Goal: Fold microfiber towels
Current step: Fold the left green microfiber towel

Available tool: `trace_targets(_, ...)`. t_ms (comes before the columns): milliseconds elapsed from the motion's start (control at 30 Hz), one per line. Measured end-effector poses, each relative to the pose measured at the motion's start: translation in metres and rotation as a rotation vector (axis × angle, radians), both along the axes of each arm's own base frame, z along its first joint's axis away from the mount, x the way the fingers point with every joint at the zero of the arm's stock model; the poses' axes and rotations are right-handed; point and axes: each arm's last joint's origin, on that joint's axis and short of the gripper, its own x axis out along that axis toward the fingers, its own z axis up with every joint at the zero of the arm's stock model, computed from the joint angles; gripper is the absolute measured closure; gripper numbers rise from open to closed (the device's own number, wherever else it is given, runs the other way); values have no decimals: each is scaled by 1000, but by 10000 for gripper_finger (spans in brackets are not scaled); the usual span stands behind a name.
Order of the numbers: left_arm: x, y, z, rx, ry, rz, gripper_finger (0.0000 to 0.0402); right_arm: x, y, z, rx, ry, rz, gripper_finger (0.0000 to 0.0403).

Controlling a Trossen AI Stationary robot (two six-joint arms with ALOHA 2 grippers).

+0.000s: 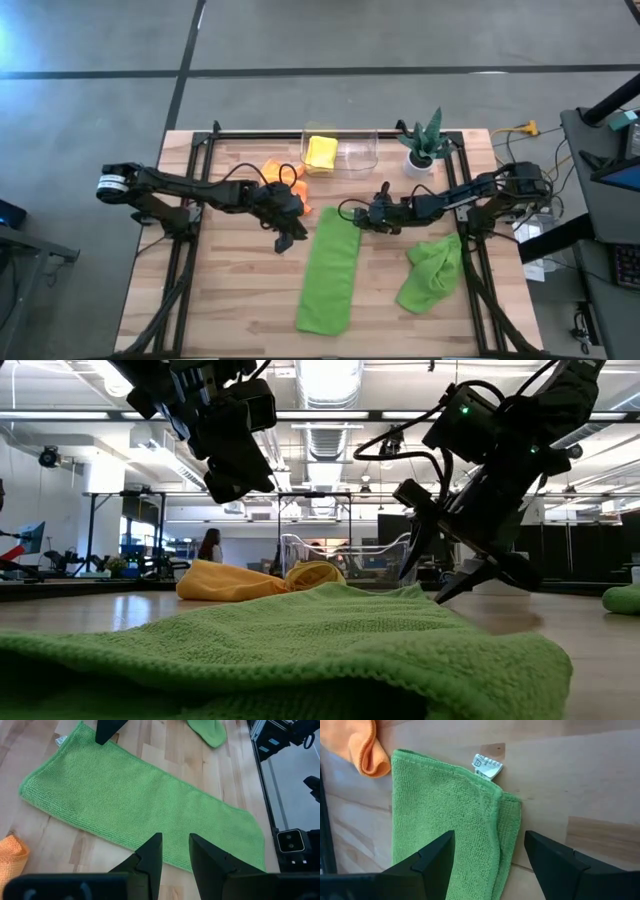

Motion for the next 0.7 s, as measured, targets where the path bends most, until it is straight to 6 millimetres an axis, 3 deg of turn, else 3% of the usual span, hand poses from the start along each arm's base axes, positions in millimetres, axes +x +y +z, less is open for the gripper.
trace_targets(700,0,0,0,0,0,1,320,10,-9,-8,24,-5,16,173)
